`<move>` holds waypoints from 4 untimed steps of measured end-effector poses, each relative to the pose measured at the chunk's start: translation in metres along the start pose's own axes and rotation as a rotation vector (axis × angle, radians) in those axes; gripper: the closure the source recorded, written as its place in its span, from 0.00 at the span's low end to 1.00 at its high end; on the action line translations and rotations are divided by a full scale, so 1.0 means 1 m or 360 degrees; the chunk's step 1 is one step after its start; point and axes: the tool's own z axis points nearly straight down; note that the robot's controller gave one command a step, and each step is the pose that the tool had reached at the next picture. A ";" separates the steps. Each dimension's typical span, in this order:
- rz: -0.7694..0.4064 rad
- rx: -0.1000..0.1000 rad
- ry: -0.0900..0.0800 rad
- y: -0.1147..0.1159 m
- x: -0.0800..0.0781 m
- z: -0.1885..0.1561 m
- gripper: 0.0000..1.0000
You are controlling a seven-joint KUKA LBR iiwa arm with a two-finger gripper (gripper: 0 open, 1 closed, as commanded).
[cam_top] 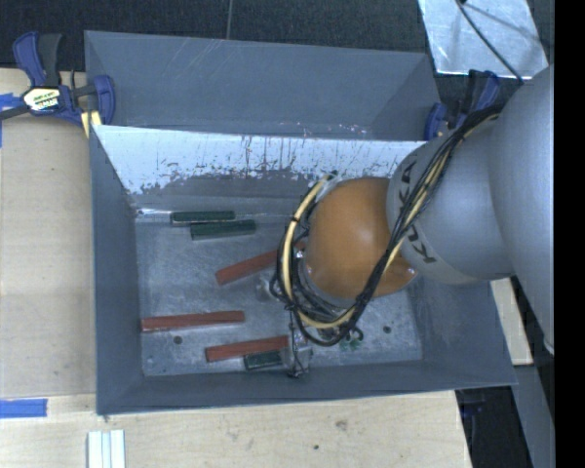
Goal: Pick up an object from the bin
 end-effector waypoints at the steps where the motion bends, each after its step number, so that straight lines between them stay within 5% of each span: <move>1: -0.0211 -0.0002 0.0000 0.012 -0.036 -0.060 0.00; 2: -0.0197 -0.0006 0.0008 0.054 -0.092 0.000 0.00; 3: -0.0230 -0.0008 0.0012 0.006 -0.118 0.002 0.00; 4: -0.0228 -0.0005 0.0002 0.008 -0.119 0.002 1.00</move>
Offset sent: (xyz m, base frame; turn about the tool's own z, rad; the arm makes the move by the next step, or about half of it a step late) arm 0.0297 0.0184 0.0574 -0.1323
